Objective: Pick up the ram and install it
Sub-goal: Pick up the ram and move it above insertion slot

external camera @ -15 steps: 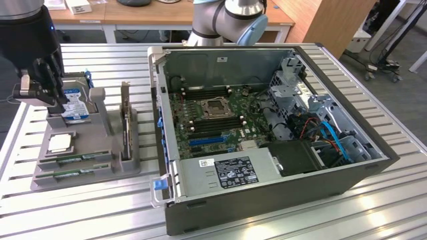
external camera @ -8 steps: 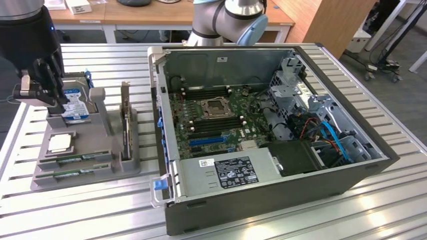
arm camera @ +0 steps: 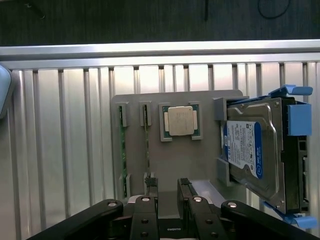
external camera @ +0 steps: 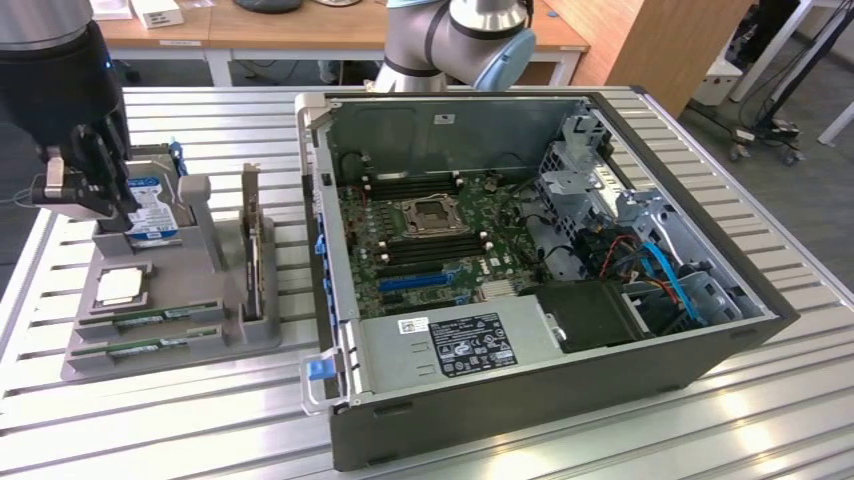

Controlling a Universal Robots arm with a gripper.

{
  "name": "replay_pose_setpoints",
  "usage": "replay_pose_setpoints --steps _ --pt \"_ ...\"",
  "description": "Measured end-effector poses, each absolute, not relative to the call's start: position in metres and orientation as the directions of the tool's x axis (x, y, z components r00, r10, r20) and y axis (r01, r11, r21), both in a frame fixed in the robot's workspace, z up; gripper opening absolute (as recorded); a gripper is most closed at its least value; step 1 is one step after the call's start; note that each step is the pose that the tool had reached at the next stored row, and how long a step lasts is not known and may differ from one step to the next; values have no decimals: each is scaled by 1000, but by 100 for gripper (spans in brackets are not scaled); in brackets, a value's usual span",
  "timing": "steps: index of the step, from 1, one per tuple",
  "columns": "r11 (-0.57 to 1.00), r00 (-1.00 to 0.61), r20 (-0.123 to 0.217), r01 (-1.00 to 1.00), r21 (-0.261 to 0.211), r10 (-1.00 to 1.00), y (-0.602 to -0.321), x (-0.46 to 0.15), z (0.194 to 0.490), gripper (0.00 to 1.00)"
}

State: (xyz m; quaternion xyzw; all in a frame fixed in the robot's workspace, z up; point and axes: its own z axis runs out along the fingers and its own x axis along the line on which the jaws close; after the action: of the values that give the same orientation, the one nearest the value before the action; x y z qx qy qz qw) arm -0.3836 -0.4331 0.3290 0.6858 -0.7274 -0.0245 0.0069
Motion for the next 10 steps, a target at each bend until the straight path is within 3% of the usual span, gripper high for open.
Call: replay_pose_setpoints --steps 10 --pt "58 -59 -24 -997 45 -998 -433 -384 310 29"
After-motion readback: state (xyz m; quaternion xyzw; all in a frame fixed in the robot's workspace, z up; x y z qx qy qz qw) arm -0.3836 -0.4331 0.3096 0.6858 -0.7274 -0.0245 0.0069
